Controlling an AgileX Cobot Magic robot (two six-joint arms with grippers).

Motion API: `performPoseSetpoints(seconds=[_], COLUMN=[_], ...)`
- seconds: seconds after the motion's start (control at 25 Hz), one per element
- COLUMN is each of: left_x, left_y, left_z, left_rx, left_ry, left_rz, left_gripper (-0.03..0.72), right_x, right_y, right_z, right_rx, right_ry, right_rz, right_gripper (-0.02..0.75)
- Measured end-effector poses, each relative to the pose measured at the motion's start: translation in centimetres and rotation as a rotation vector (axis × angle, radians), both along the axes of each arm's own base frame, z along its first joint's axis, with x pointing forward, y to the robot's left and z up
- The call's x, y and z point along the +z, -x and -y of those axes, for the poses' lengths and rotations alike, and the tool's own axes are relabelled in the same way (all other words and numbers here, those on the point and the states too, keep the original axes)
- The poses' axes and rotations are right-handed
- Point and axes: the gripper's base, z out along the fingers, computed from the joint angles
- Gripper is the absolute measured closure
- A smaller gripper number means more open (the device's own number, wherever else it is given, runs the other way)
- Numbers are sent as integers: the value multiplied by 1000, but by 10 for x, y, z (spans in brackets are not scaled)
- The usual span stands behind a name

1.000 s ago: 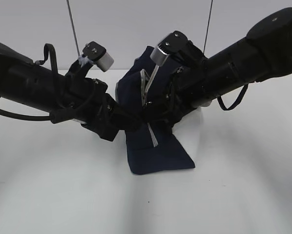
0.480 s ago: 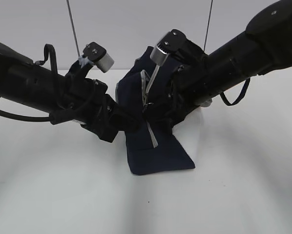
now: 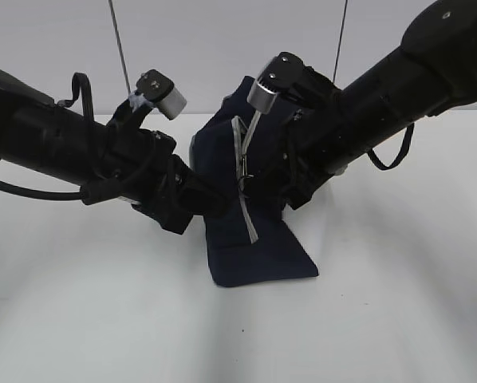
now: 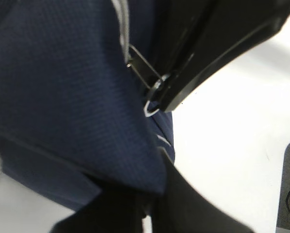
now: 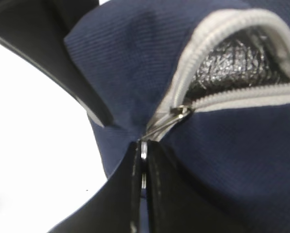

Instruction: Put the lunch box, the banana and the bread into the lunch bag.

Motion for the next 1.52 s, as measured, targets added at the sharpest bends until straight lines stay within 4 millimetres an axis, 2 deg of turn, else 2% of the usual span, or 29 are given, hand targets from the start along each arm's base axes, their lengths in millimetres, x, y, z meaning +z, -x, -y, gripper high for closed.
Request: performPoseSetpoints(seconds=[0.12,0.32,0.8,1.24,1.52], left_x=[0,0,1,2,2], left_y=[0,0,1,3,4], left_z=[0,0,2,3,2], left_rx=[-1,-1,-6,-23,-51], left_ry=[-1,-1,17,27,14], left_rz=[0,0,-11,-21,-18], left_gripper=[687,687,687,687,687], right_x=[11,42,89,106,106], right_y=[1,-2,-8,-15,-27], right_z=[1,4,8,10,11], right_rx=[6,-18,-97,-186,-281], right_ry=[18,55,125,146,139], right_rz=[0,11,-21,-2,66], right_gripper=[754,754,754,754,754])
